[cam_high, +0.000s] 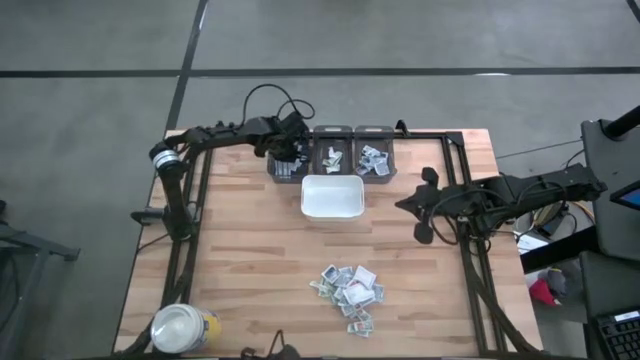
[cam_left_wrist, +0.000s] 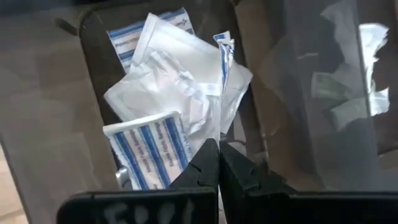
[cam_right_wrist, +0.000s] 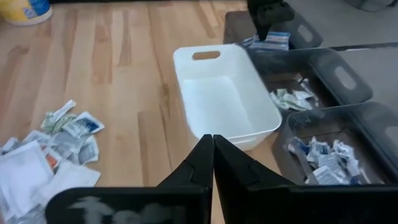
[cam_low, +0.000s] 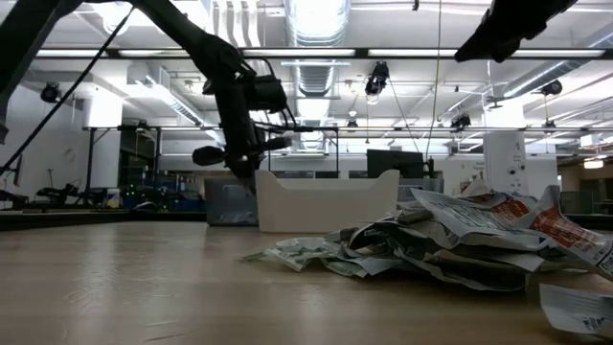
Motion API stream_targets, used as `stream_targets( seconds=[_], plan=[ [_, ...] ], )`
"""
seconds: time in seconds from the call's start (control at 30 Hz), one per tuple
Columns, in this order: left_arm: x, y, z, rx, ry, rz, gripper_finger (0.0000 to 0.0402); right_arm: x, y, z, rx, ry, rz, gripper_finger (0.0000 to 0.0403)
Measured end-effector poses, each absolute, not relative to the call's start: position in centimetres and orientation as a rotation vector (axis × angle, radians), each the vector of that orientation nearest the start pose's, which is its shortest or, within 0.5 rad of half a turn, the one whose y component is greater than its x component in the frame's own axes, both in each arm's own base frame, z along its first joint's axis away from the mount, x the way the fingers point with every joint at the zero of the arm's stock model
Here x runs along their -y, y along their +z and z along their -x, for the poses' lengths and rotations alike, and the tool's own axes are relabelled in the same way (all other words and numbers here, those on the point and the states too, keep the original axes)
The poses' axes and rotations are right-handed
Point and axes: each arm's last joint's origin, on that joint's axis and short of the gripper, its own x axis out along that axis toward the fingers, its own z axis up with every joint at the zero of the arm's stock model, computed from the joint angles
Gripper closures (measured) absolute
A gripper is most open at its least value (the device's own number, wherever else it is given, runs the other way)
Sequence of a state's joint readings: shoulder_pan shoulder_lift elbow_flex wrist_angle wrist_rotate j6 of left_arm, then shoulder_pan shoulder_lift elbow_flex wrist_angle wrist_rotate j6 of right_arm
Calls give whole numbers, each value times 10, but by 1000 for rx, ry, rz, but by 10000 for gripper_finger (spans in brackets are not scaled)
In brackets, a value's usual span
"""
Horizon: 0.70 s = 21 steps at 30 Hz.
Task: Pick & Place First Aid Supplies
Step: Put the white fingertip band aid into the left black bin, then put the white alcohol pad into the right black bin
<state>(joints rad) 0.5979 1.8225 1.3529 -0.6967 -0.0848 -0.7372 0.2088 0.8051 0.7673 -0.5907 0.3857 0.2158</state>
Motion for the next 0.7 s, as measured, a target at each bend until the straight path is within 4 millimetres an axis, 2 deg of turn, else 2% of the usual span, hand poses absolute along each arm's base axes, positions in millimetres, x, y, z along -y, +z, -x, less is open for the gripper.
stream_targets(
  seconds=[0.2,0.43,0.57,0.7],
  plan=[
    [-210,216,-301,-947,965,844,390,-23,288,-159,-592,-209,-9,394],
    [-210,215,-293,-1048,994,769,297,-23,290,-157,-585,-196,1,394],
    [-215,229,-287,-1088,1007,754,252,-23,290,-157,-582,-195,-6,394],
    [-210,251,-286,-1112,953,849,232,-23,290,-157,-580,-201,-26,394]
  ],
)
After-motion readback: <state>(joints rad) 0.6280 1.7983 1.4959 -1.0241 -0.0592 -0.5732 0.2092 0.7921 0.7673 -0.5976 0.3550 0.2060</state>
